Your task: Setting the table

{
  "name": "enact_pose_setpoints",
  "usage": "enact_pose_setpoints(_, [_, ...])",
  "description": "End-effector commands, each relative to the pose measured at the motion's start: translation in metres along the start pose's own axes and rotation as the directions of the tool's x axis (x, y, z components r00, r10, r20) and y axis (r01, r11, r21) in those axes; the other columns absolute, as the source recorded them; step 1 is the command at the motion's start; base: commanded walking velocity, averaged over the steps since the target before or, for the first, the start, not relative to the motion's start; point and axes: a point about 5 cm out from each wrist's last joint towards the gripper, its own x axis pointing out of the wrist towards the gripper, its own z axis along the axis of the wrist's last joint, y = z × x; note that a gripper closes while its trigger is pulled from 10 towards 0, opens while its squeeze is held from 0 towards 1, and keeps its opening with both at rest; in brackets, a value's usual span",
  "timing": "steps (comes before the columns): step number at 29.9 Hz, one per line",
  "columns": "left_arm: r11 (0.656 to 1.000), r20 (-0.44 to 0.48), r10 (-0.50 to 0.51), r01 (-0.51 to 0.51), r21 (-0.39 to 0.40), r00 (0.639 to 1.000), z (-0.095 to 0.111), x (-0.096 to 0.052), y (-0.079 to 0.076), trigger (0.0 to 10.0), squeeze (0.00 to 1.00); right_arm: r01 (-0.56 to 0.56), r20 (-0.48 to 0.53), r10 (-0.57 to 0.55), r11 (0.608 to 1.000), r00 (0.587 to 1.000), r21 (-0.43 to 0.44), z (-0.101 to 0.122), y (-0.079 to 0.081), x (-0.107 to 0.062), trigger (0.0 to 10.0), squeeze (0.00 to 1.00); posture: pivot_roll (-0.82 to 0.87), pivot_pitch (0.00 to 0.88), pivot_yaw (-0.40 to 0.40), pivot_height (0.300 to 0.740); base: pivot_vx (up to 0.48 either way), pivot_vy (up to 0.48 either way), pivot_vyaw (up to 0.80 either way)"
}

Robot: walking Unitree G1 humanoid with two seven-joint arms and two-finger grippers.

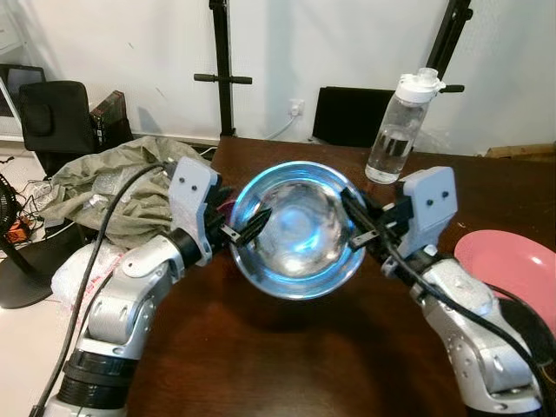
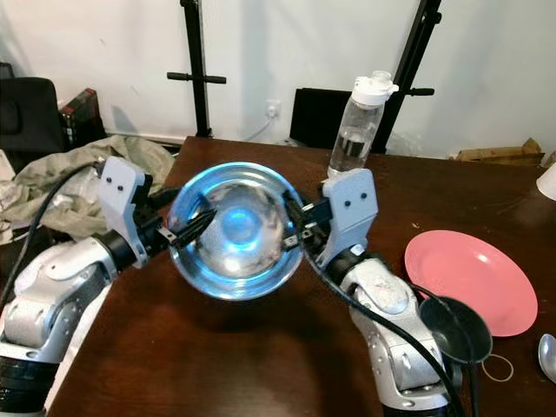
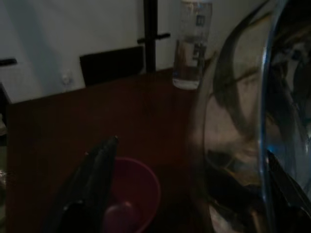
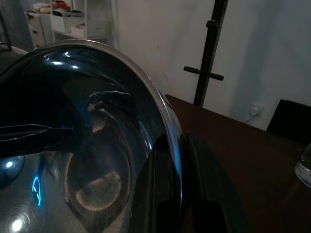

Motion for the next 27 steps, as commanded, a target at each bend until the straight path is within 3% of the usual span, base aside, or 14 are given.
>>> enact_pose_setpoints(1, [0.999,-0.029,-0.015,0.014,-0.032,0.999,-0.0077,0.0018,-0.0034,10.0,0.00,-0.079,0.061,0.078,0.997,0.995,0.007,0.0097,0.0144,-0.0005,10.0,0.00,0.07,0.123,0.094,0.740,0.000,0.000,0.00])
enact_pose_setpoints(2, [0.999,-0.029,-0.015,0.013,-0.040,0.999,-0.0084,0.0019,-0.0039,7.3,0.00,-0.082,0.060,0.082,0.997,0.995,0.006,0.0094,0.0156,-0.0003,10.0,0.00,0.07,0.123,0.094,0.740,0.000,0.000,0.00])
enact_pose_setpoints(3, [0.999,-0.030,-0.014,0.012,-0.046,0.999,-0.0090,0.0021,-0.0042,7.3,0.00,-0.084,0.059,0.084,0.996,0.995,0.006,0.0092,0.0165,-0.0002,10.0,0.00,0.07,0.123,0.094,0.740,0.000,0.000,0.00])
enact_pose_setpoints(4, [0.998,-0.028,-0.011,0.009,-0.056,1.000,-0.0093,0.0020,-0.0044,1.2,0.00,-0.085,0.058,0.084,0.996,0.995,0.006,0.0088,0.0168,-0.0003,10.0,0.00,0.07,0.123,0.094,0.740,0.000,0.000,0.00])
enact_pose_setpoints(5, [0.998,-0.024,-0.007,0.005,-0.064,1.000,-0.0095,0.0017,-0.0044,0.0,0.00,-0.085,0.056,0.084,0.996,0.995,0.008,0.0082,0.0169,-0.0005,10.0,0.00,0.07,0.123,0.094,0.740,0.000,0.000,0.00])
enact_pose_setpoints(27, [0.996,-0.016,-0.004,0.003,-0.085,1.000,-0.0097,0.0010,-0.0049,0.0,0.00,-0.017,0.076,0.018,1.000,0.997,-0.013,0.0110,0.0080,0.0004,10.0,0.00,0.07,0.123,0.090,0.740,0.000,0.000,0.00])
